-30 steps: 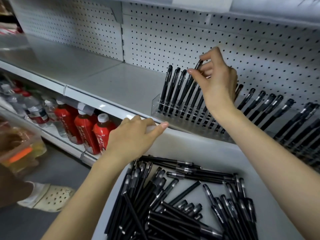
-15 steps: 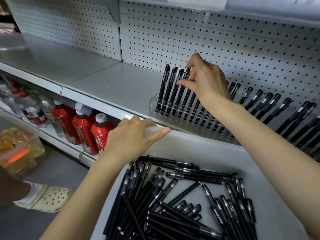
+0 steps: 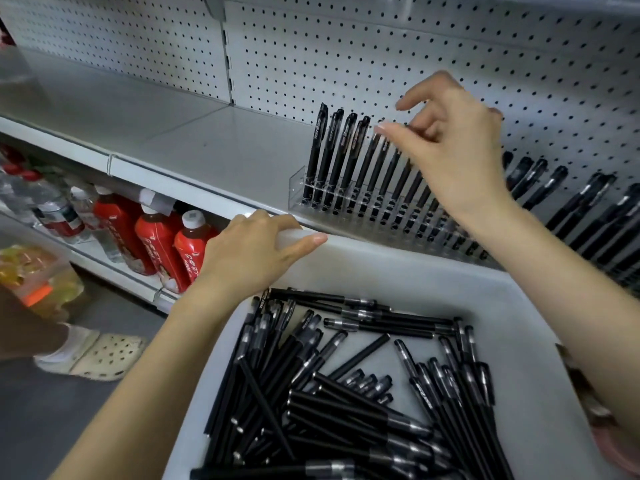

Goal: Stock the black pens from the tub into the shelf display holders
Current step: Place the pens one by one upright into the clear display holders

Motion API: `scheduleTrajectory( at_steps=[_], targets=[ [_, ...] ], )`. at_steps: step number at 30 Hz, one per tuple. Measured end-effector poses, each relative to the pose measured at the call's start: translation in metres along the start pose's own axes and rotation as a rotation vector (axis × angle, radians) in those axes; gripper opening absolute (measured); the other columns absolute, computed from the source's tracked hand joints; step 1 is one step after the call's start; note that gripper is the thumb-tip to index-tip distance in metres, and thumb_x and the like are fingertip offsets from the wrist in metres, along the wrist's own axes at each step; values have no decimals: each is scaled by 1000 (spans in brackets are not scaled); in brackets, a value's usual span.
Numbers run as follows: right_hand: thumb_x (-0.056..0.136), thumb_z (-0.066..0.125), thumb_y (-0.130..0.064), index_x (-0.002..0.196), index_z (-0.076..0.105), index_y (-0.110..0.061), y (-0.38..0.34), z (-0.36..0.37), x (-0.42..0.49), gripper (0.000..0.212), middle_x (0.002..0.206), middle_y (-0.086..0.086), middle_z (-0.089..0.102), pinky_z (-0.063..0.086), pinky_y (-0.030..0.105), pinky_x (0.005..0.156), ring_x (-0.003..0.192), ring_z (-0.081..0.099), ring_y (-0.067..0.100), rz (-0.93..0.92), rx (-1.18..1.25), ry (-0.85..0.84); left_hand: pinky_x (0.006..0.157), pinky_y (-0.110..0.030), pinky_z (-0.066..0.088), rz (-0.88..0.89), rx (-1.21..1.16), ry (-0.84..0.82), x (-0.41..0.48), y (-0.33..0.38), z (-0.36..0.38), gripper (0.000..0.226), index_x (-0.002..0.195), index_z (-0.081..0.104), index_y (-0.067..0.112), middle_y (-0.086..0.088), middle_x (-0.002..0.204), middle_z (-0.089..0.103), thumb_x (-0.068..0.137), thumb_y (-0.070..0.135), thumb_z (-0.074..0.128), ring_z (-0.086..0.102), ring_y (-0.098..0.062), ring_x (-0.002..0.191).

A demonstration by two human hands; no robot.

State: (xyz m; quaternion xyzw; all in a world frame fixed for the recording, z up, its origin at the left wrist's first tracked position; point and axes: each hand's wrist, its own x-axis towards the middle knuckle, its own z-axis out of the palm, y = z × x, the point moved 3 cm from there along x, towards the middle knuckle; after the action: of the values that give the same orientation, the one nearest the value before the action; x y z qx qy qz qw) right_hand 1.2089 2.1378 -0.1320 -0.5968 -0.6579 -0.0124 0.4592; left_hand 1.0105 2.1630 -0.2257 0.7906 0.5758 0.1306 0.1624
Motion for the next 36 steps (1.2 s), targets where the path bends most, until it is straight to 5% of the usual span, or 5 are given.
scheduleTrajectory(
  at_steps=[6,9,13,25,36],
  targets=[
    [76,72,-34,80,64,-22,4,-30,-87,15,66,-3,67,51,23,46,49,60,10,192,199,-213,87,-42,44,3,20,37,1,-4,0,73,123,57,32,-3,125,55,74,80,31,49,-28,119],
    [70,74,-38,70,65,-27,29,-22,-127,15,61,-7,67,54,27,51,50,62,5,321,27,-482,88,-42,42,-11,40,46,3,-5,2,62,123,56,33,-3,128,54,80,74,37,47,-28,120],
    [75,76,-34,69,64,-20,67,-2,-158,19,51,-7,59,39,17,49,46,53,2,465,-180,-756,90,-43,41,-1,37,62,4,-4,2,63,123,56,32,-3,132,53,81,74,37,47,-29,121],
    [81,73,-32,66,54,-19,73,25,-164,27,66,-6,57,42,26,63,68,55,13,549,-308,-818,86,-43,42,-8,57,66,3,0,2,62,120,58,32,-5,129,54,80,75,38,48,-31,118],
    [86,60,-17,85,61,13,74,28,-169,30,90,28,67,30,26,58,83,61,38,561,-287,-803,93,-47,43,-9,42,65,-4,0,-1,64,121,58,31,-6,128,54,79,76,39,47,-32,120]
  ],
)
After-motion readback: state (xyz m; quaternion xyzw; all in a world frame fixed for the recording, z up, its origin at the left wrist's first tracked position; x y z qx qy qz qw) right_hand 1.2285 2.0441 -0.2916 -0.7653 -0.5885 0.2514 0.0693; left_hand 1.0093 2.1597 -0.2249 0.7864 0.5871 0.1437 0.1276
